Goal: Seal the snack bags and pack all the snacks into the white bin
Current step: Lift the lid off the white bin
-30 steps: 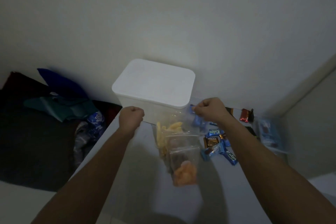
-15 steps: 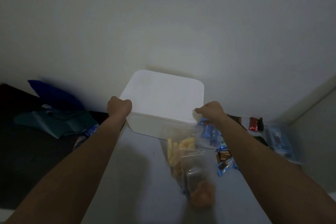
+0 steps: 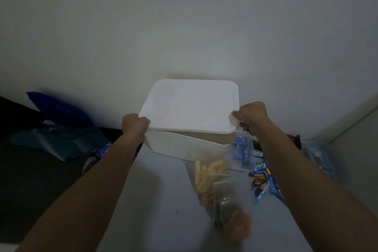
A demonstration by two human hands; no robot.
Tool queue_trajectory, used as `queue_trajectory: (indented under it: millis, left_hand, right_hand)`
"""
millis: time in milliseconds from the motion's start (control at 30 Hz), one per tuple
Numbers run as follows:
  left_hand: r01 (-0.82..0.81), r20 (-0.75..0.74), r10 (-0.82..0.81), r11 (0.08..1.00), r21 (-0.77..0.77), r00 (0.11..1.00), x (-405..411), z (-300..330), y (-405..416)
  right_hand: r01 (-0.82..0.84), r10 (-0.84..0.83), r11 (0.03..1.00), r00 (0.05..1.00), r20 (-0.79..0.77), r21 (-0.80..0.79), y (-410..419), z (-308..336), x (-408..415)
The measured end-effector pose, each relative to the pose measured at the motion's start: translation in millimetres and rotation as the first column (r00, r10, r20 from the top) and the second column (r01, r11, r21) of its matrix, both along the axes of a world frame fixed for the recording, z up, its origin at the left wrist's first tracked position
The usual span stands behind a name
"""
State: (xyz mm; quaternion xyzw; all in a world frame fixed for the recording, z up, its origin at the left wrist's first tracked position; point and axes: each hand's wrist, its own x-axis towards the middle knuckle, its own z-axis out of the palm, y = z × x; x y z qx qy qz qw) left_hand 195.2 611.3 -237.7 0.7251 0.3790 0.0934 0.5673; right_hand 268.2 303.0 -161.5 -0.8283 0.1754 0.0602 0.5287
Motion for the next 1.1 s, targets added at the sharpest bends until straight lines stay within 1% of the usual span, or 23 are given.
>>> queue_trajectory:
  millis: [133, 333, 433, 500, 567, 633, 700, 833, 967, 1100]
  left_hand:
    - [-0.01, 0.057, 0.013, 0.998, -0.06, 0.998, -4.6, 1.6, -1.7]
    - [-0.049, 0.108, 0.062, 0.992, -0.116, 0.992, -9.6, 3.0, -2.1]
    - [-0.062, 0.213, 0.1, 0.982, -0.18, 0.972, -18.7, 11.6, -10.2]
    - [-0.069, 0.272, 0.119, 0.98, -0.187, 0.955, -23.9, 21.2, -10.4]
    - [-0.089, 0.292, 0.139, 0.98, -0.179, 0.946, -28.1, 30.0, -5.1]
    - [-0.146, 0.268, 0.19, 0.974, -0.175, 0.944, -34.6, 35.8, 1.1]
    - [-0.193, 0.269, 0.227, 0.97, -0.146, 0.936, -45.7, 38.9, 5.0]
    - [-0.188, 0.296, 0.197, 0.98, -0.059, 0.935, -78.1, 39.0, 7.3]
    - [-0.242, 0.227, 0.224, 0.969, 0.055, 0.948, -132.5, 33.7, 12.3]
    - [-0.204, 0.149, 0.189, 0.974, 0.099, 0.971, -196.9, 12.8, 20.5]
  right_hand:
    - [-0.001, -0.001, 1.0, 0.996, 0.09, 0.025, 0.2, 8.9, -6.0]
    - [0.003, 0.0, 1.0, 0.97, 0.242, -0.013, 6.2, 17.2, -21.5]
    - [0.002, 0.009, 0.999, 0.943, 0.332, -0.033, 7.2, 22.5, -33.8]
    - [0.001, 0.01, 1.0, 0.926, 0.376, -0.029, 8.2, 24.9, -44.3]
    - [-0.008, 0.009, 1.0, 0.912, 0.409, -0.003, 8.6, 26.8, -55.9]
    - [-0.018, 0.005, 0.999, 0.912, 0.41, 0.028, 5.8, 28.0, -67.5]
    - [-0.032, 0.012, 0.998, 0.927, 0.375, 0.047, 1.6, 26.5, -81.6]
    - [-0.078, 0.055, 0.995, 0.953, 0.297, 0.066, -1.4, 15.4, -116.5]
    - [-0.114, 0.1, 0.993, 0.962, 0.254, 0.042, 2.2, 1.6, -167.2]
    - [-0.152, 0.143, 0.988, 0.971, 0.192, 0.036, 15.9, -22.9, -225.4]
